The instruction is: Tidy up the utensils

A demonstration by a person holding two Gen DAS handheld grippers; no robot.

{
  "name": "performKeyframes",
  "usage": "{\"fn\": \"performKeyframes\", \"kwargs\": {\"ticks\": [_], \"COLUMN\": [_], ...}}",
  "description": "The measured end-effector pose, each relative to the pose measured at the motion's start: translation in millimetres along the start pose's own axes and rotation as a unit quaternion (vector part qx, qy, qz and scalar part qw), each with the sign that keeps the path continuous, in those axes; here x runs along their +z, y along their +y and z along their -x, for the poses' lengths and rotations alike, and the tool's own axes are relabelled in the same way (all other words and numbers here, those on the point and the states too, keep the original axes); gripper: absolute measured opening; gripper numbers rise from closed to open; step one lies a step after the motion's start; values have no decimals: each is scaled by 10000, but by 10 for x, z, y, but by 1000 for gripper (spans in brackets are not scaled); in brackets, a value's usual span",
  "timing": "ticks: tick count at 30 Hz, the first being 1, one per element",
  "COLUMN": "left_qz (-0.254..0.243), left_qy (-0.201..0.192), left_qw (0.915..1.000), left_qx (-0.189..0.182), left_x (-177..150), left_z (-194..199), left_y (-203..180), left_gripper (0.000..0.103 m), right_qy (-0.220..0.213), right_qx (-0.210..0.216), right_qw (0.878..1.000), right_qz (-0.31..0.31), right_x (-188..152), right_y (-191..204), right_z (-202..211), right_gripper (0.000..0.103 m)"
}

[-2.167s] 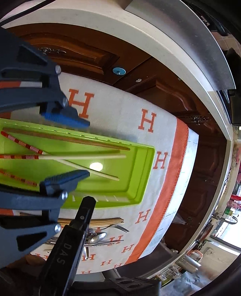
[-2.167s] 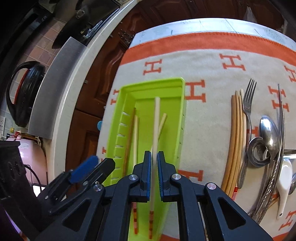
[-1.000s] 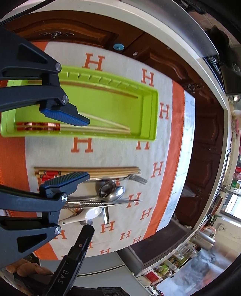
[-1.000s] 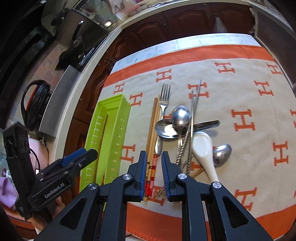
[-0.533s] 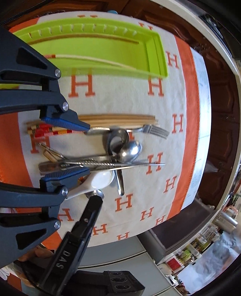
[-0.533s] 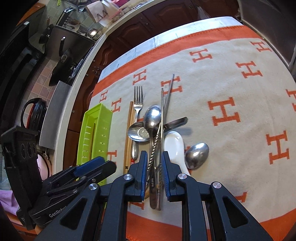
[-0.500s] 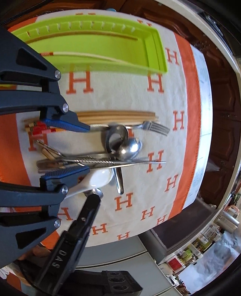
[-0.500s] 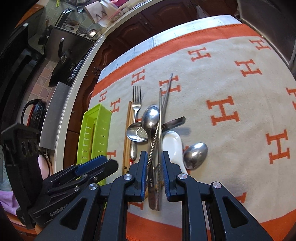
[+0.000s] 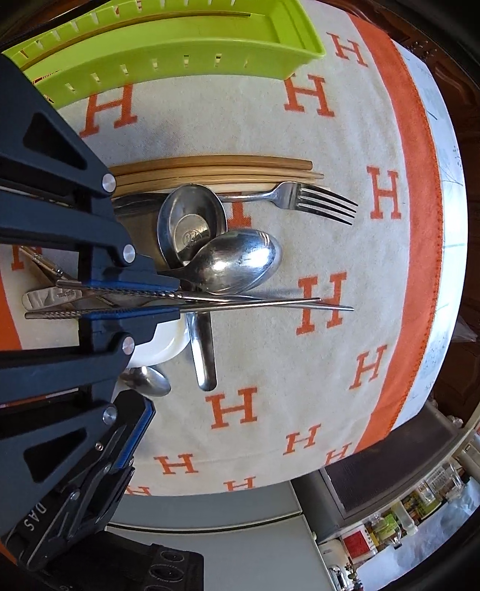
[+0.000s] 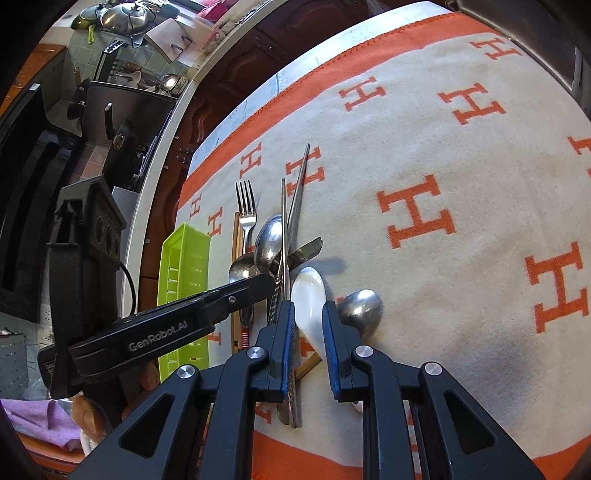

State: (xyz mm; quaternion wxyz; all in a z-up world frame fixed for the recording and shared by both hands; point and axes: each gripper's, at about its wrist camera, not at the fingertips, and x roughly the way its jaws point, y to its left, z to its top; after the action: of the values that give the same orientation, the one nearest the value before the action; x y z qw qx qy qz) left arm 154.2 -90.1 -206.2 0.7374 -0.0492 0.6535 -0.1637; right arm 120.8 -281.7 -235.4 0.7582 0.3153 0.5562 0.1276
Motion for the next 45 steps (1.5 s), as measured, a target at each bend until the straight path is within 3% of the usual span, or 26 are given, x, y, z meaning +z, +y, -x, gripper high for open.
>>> {"fn": "performKeyframes", "kwargs": {"ticks": [15,24,34,45], "left_qz": [-160,-265,-35,38], "left_qy": [72,292,139,-343], "left_qw": [9997,9971,9993,9994], "left_qx": [195,658,339,-99], "left_x": [104,33,66,-256], "left_z": [-157,-195,-170,227], "left_y": [-99,-22,79,233], "left_gripper": [6,7,3,3], "right_qy": [-38,-57,26,440], "right_qx": [137,126,97,169], "right_qw": [9999,9999,9999,9989], "right_qz": [-33,18,-5,64], "right_x": [-6,5,5,-69], "right_y": [-7,28,18,154], "right_z": [48,81,34,-156], "right_gripper": [17,17,17,17]}}
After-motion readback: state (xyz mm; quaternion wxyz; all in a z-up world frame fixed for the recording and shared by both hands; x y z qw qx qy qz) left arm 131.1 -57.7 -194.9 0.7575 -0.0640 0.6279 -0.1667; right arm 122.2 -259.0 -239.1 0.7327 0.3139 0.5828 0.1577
